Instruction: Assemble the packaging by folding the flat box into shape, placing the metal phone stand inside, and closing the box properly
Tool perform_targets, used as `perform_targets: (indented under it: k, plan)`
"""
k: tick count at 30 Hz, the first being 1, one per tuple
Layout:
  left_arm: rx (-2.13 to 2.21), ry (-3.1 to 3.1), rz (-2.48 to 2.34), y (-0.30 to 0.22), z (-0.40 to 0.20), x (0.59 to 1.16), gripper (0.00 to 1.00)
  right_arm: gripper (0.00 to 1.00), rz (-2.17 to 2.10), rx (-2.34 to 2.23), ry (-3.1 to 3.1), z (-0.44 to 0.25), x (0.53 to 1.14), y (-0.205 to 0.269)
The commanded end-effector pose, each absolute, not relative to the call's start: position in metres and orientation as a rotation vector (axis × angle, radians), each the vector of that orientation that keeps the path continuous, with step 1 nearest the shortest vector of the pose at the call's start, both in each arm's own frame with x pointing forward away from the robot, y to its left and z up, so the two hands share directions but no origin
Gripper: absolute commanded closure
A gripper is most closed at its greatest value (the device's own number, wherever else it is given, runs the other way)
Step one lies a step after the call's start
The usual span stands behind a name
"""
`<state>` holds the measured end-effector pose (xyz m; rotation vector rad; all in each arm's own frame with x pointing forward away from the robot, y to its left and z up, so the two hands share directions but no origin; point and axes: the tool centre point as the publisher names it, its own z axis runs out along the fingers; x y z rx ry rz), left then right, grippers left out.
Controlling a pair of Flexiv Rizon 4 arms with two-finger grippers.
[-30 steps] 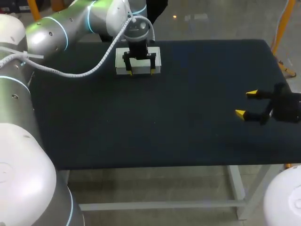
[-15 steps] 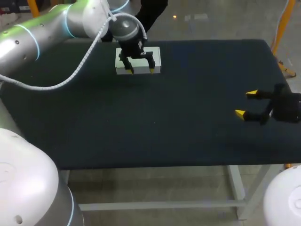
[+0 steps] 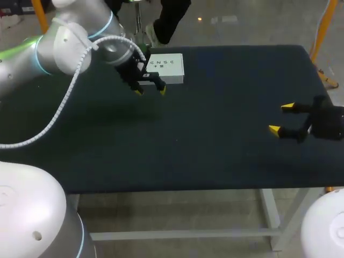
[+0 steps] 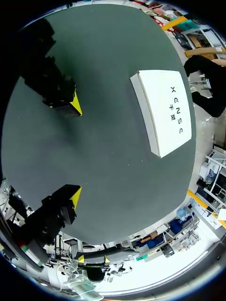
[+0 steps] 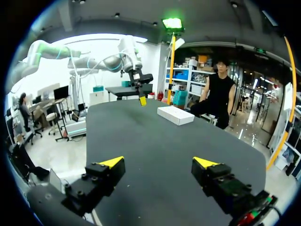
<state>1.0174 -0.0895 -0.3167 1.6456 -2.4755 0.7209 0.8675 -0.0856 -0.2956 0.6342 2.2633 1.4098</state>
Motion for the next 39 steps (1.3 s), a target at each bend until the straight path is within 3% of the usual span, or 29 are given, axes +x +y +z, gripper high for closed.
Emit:
perform_targets:
  k: [1, 18, 39]
  plan:
    - [1.711, -2.480, 1.392, -0.077, -0.316, 0.980, 0.00, 0.00, 1.417, 0.630, 2.260, -0.295, 0.866, -0.087]
    - [1.248, -2.566, 1.645, -0.065, -0.293, 0.960, 0.00, 0.00, 1.417, 0.630, 2.260, -0.295, 0.866, -0.087]
    - [1.032, -2.680, 1.732, -0.040, -0.276, 0.946, 0.00, 0.00, 1.417, 0.630, 2.260, -0.295, 0.866, -0.087]
